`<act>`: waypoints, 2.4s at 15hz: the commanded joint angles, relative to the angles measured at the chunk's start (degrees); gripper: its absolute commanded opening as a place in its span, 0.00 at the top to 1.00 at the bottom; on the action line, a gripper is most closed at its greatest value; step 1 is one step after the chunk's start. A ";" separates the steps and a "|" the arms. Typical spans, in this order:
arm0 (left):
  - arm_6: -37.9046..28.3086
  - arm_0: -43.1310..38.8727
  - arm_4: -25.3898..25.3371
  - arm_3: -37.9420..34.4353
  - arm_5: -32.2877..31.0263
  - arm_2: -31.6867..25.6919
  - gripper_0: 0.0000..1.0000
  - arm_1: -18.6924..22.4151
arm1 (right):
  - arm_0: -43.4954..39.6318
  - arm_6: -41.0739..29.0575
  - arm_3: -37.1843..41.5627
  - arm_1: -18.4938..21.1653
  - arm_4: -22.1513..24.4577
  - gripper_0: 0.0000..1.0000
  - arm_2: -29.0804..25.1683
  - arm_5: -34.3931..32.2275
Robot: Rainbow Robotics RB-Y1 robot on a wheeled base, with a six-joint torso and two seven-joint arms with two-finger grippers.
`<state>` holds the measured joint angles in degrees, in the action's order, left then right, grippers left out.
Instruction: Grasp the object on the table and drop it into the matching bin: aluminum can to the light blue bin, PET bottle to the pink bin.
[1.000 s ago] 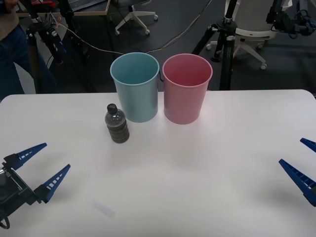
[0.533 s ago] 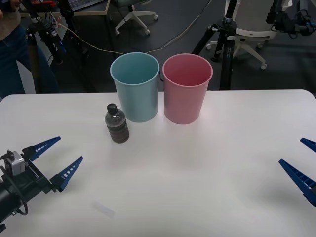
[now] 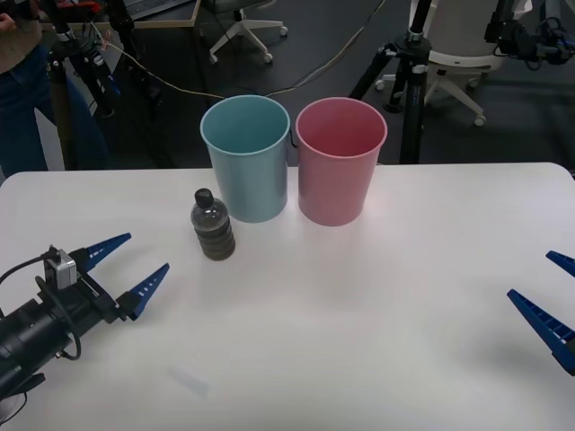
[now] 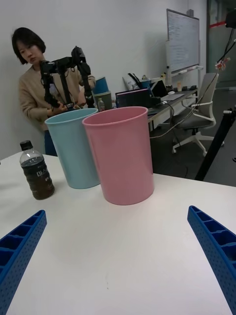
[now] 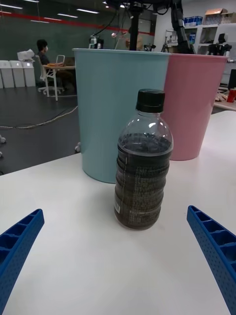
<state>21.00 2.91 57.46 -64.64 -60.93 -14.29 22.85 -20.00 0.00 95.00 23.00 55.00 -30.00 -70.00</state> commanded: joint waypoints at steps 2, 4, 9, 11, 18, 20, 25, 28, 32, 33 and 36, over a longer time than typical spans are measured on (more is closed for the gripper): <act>1.59 4.82 0.11 6.02 0.02 1.81 0.00 0.00 | 0.00 0.00 0.00 0.00 0.00 0.00 0.00 0.00; 2.65 6.67 0.19 8.57 0.02 3.30 0.00 0.00 | 0.00 0.00 0.00 0.00 0.00 0.00 0.00 0.00; 3.96 8.34 -0.16 9.09 2.30 7.26 0.00 -0.09 | 0.00 0.00 0.00 0.00 0.00 0.00 0.00 0.00; 4.14 8.87 -0.16 9.09 3.09 8.22 0.00 -0.09 | 0.00 0.00 0.00 0.00 0.00 0.00 0.00 0.00; 5.37 10.71 -0.33 9.18 5.20 10.77 0.00 -1.05 | 0.00 0.00 0.00 0.00 0.00 0.00 0.00 0.00; 5.72 10.89 -0.33 9.18 5.99 11.30 0.00 -1.23 | 0.00 0.00 0.00 0.00 0.00 0.00 0.00 0.00; 6.16 12.21 -0.60 9.09 8.89 13.23 0.00 -1.67 | 0.00 0.00 0.00 0.00 0.00 0.00 0.00 0.00; 6.25 12.73 -0.86 9.09 10.48 14.20 0.00 -1.84 | 0.00 0.00 0.00 0.00 0.00 0.00 0.00 0.00; 6.25 13.70 -1.65 9.09 12.15 16.31 0.00 -1.84 | 0.00 0.00 0.00 0.00 0.00 0.00 0.00 0.00; 6.25 13.96 -2.18 9.09 13.03 17.36 0.00 -1.84 | 0.00 0.00 0.00 0.00 0.00 0.00 0.00 0.00; 6.25 14.67 -3.58 9.09 15.40 19.39 0.00 -1.84 | 0.00 0.00 0.00 0.00 0.00 0.00 0.00 0.00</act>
<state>27.25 17.44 53.97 -55.53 -45.91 4.85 21.00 -20.00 0.00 95.00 23.00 55.00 -30.00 -70.00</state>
